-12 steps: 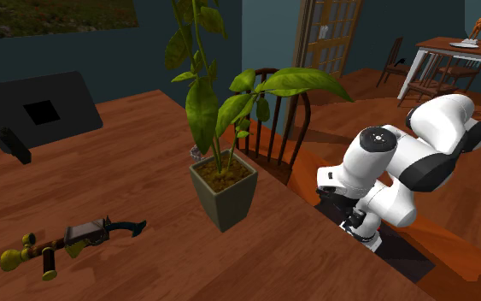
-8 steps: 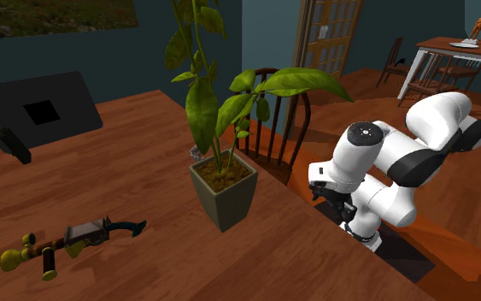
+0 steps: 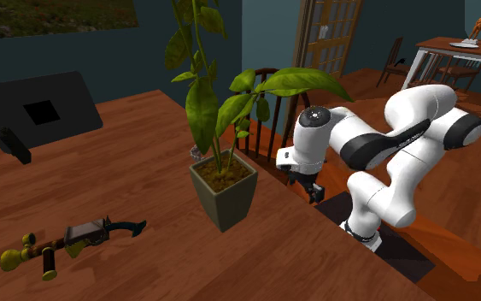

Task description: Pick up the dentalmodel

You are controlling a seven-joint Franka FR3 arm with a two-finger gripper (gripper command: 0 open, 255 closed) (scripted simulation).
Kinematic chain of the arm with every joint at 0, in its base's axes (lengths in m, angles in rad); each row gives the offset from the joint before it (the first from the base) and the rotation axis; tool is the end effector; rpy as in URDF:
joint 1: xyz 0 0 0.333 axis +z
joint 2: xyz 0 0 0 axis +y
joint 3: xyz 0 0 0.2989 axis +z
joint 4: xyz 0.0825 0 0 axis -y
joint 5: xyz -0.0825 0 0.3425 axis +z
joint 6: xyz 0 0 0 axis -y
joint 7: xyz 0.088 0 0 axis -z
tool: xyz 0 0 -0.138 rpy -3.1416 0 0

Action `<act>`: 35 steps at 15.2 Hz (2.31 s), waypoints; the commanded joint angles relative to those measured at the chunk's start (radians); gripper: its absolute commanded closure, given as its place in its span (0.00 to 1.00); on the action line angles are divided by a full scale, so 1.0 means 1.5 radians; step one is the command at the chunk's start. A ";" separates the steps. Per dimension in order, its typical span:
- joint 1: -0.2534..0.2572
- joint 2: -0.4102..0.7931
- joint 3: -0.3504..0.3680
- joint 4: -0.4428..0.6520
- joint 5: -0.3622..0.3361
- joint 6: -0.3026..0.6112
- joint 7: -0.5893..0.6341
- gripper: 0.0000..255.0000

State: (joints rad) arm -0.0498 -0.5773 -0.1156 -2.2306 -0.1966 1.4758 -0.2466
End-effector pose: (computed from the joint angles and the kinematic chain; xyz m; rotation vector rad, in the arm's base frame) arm 0.3078 -0.0870 0.5307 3.0257 0.1583 -0.3080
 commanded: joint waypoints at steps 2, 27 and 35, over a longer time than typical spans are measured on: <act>-0.007 0.061 -0.039 0.062 -0.017 0.047 -0.045 0.00; -0.149 0.647 -0.214 0.754 0.120 -0.063 -0.390 0.00; -0.139 0.628 -0.213 0.685 0.113 -0.013 -0.381 1.00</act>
State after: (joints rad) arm -0.2556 0.3587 -0.4338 -1.1973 -0.0262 1.4542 -0.8184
